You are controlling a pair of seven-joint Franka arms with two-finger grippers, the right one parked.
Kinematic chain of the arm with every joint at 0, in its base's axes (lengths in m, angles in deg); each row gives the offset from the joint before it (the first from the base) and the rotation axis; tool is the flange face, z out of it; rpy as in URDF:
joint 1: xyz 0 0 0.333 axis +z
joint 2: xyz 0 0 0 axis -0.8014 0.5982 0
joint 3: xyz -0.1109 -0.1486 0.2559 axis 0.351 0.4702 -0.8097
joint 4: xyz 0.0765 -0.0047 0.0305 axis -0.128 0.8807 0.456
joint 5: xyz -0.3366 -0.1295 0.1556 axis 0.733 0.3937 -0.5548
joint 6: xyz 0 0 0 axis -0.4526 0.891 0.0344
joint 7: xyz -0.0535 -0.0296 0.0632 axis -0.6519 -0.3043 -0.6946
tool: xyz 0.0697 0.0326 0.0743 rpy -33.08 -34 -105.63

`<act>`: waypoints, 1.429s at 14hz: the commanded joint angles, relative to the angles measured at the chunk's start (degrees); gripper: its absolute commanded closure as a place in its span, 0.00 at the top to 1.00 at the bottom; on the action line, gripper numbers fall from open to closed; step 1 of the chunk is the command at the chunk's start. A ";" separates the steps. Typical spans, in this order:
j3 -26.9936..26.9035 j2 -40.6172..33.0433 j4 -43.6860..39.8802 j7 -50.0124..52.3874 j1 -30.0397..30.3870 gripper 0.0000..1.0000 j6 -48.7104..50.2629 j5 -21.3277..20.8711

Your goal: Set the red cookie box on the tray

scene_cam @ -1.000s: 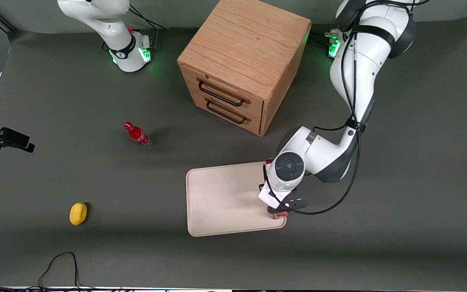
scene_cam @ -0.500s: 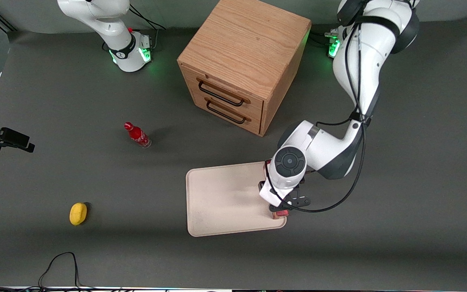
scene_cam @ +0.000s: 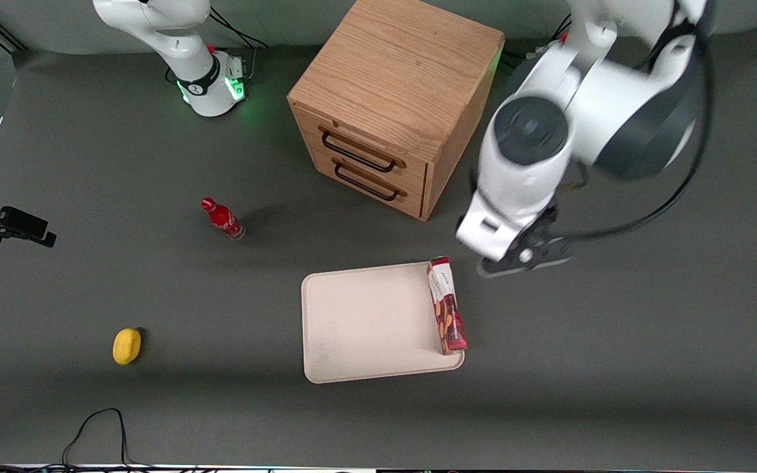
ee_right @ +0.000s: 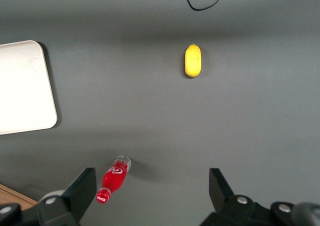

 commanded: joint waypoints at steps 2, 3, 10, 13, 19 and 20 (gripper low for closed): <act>-0.21 -11.65 11.03 -12.45 10.16 1.00 0.80 5.44; -0.30 -14.12 13.15 -16.58 13.06 1.00 0.89 6.41; -0.47 -21.61 23.88 -36.22 29.25 1.00 -4.02 9.58; -0.65 -21.17 24.50 -38.41 31.01 1.00 -5.61 9.59; -14.96 -21.79 26.44 -39.30 17.85 1.00 -8.43 9.32; -15.93 -22.05 26.44 -39.30 16.44 1.00 -8.43 9.24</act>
